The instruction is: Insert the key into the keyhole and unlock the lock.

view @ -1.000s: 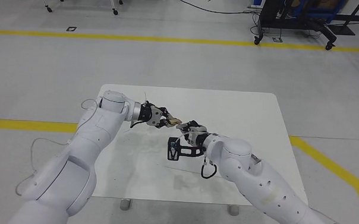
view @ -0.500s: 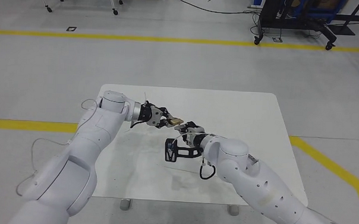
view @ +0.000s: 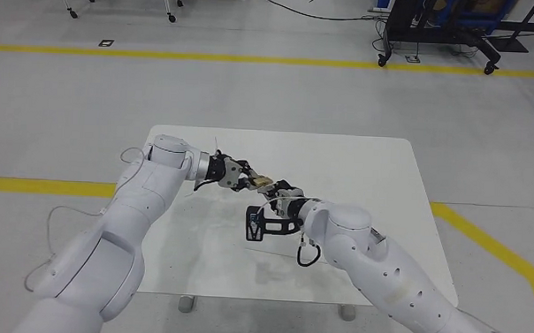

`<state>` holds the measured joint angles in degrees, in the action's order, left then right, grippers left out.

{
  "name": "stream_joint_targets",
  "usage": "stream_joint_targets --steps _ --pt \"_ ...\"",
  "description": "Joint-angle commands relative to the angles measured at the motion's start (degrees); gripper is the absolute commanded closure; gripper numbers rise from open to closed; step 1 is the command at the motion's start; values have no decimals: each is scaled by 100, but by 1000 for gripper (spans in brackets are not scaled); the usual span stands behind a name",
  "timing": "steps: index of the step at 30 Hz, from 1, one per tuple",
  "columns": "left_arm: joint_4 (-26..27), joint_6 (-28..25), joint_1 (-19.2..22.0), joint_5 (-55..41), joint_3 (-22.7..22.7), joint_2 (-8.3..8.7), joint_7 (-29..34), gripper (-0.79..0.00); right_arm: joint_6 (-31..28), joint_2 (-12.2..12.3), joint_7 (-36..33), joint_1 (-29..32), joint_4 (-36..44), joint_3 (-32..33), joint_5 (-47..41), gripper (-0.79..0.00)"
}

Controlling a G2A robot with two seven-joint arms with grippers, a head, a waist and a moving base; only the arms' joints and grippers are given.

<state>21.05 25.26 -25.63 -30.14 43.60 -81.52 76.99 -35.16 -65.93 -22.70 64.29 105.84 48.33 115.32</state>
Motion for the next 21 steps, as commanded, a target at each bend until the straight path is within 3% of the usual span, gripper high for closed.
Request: stream_joint_targets --steps 1,9,21 --pt "-7 29 -1 -16 10 -1 88 0 -6 -6 75 -12 -42 21 -40 0" --pt "-30 29 6 16 32 -7 174 0 -155 18 502 21 -72 152 8 0" --pt "-47 12 18 56 62 -21 163 0 1 -62 -69 63 -5 95 123 0"
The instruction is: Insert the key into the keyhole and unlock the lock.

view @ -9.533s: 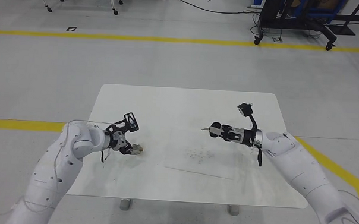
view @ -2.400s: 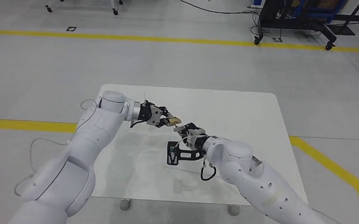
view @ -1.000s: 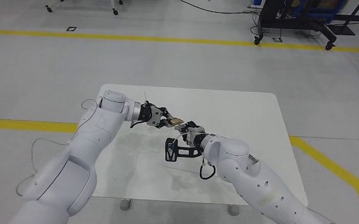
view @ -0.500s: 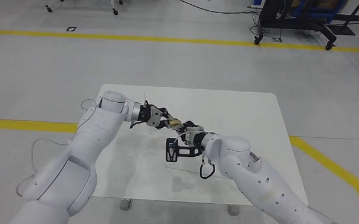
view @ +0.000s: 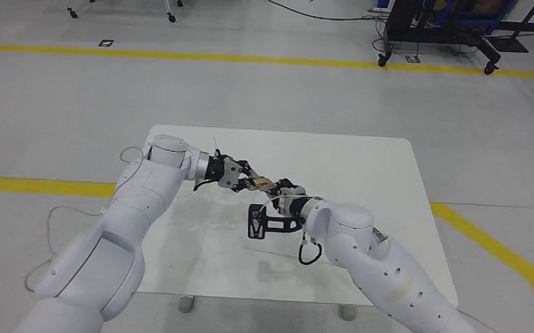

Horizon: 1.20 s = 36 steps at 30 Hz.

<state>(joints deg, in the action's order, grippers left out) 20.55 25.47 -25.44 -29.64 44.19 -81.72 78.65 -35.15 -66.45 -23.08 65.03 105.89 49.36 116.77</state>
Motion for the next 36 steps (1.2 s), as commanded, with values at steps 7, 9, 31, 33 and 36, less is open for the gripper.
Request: stream_joint_targets --steps 7,9,31,33,36 --pt "-8 -33 -4 35 27 -3 28 0 -19 -90 -197 -138 -152 -91 -133 0" --pt "-8 -49 -4 49 34 -2 24 0 25 -123 -326 -180 -188 -137 -130 0" --pt "-4 -485 -44 -339 437 22 -757 0 317 -205 -330 -1 42 21 -421 -785" --pt "63 -747 -75 -425 520 30 -939 0 317 -205 -330 -1 42 21 -421 -785" --pt "155 -1152 -136 -570 663 56 -1108 0 626 -207 73 104 43 156 -699 -785"
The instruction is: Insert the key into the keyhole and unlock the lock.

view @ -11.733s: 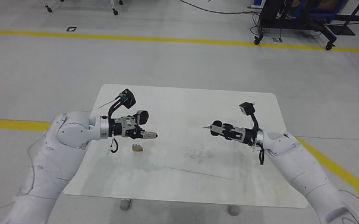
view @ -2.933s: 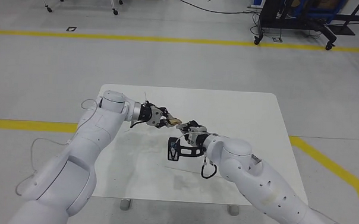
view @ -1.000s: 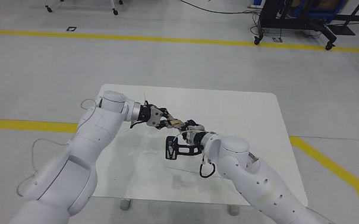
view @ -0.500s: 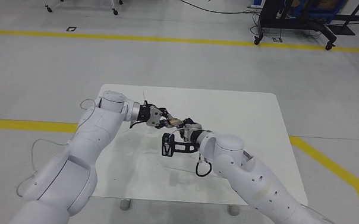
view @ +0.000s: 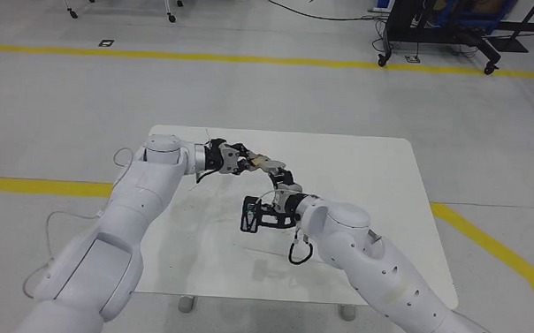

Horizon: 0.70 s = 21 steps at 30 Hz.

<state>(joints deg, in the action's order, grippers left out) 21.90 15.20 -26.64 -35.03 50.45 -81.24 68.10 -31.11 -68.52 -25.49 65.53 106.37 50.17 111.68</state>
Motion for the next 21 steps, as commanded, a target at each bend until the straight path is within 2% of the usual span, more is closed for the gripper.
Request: stream_joint_targets --steps 1,3,5,7,9,13,21 --pt "49 -235 -44 -56 74 19 -92 0 320 14 733 129 -48 193 -397 -785" --pt "126 -473 -96 -93 145 40 -186 0 487 62 1748 303 -199 515 -784 -785" --pt "191 -622 -138 -129 210 65 -173 0 546 115 2686 485 -442 794 -1047 -416" --pt "258 -735 -176 -141 261 87 -156 0 591 142 3332 561 -742 942 -1153 -326" --pt "323 -821 -202 -128 298 106 -141 0 668 135 3733 536 -1038 951 -1216 -308" --pt "446 -857 -262 -53 324 129 -136 0 858 65 4100 321 -1490 766 -1290 -283" --pt "614 -883 -344 61 373 163 -130 0 1277 -111 3655 -131 -1965 402 -1366 -274"
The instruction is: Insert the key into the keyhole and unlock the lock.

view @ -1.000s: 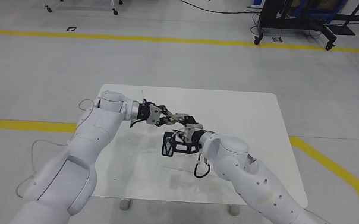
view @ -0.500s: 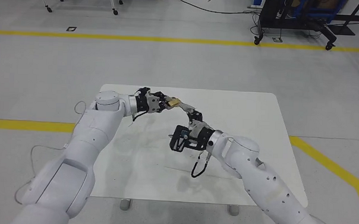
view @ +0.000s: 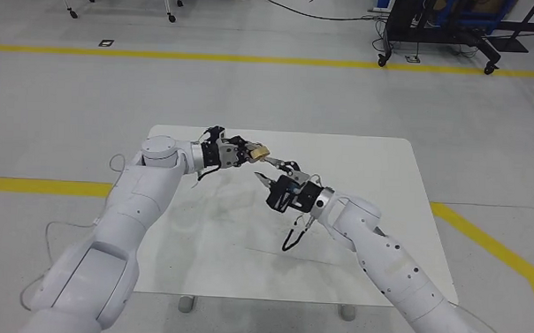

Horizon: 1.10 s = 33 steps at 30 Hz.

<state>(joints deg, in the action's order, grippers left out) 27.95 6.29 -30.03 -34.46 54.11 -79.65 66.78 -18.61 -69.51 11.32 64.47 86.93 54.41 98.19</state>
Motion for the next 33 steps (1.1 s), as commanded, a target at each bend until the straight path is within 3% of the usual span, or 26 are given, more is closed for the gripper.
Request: stream_joint_targets --steps 1,11,12,13,23,33 --pt "25 10 -10 10 15 7 12 0 45 -26 -35 -52 -51 -46 -29 -256" --pt "112 62 -47 88 74 32 58 0 451 -83 -523 -15 3 -72 186 -154" --pt "118 70 -48 94 79 33 57 0 436 -85 -534 -12 13 -72 201 -123" --pt "127 67 -50 100 84 34 59 0 434 -88 -560 -8 20 -70 208 0" --pt "283 -327 -109 352 108 61 -131 0 359 -141 -615 22 29 -34 -105 0" --pt "792 -1454 -410 503 285 143 -296 0 -746 -188 414 -178 -830 222 -1641 0"
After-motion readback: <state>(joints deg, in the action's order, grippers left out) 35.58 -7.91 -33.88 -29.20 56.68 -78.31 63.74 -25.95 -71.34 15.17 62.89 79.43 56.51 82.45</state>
